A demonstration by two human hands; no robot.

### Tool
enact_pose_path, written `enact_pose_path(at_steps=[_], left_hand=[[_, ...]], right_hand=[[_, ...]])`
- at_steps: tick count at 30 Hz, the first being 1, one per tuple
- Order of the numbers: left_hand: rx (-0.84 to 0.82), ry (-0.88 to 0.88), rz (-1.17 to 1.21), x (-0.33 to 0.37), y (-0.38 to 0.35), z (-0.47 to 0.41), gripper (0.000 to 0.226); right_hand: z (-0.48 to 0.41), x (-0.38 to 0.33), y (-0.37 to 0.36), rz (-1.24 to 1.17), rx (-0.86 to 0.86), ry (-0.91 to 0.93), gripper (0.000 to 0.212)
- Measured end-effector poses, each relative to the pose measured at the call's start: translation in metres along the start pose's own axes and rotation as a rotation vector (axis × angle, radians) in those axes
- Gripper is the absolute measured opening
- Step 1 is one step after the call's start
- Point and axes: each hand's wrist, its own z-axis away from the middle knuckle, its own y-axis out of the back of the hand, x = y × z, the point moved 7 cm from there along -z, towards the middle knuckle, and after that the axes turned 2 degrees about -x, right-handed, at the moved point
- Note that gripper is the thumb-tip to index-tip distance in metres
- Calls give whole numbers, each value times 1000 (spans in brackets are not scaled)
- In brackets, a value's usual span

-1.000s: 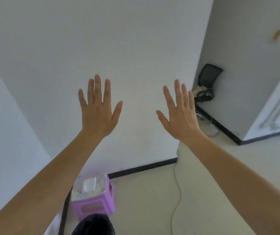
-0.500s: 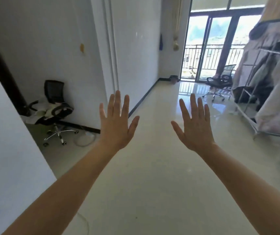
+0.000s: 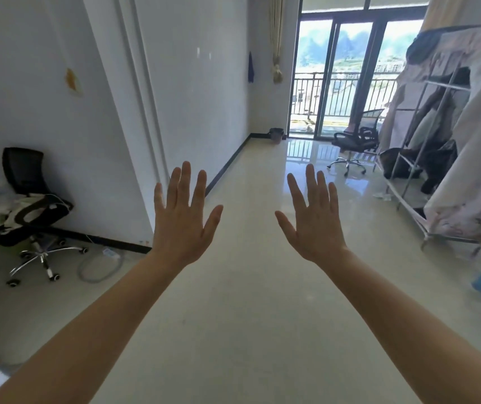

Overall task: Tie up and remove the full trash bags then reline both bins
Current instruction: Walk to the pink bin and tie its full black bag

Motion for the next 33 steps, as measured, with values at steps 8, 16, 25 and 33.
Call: enact_pose_path(at_steps=[8,16,25,33], left_hand=[[68,-2,51,-53,-131,-193,67],[93,-79,108,-49,-274,-380,69],[53,-148,45,-47,-480,-607,69],[72,-113,-116,-131,-620,-778,70]], right_hand=[[-176,77,-131,56,-3,-57,73],[-313,202,-243,111,72,-147,73],[-495,316,-457,126,-2,-141,75],[-702,357,-626,24,-31,-101,77]])
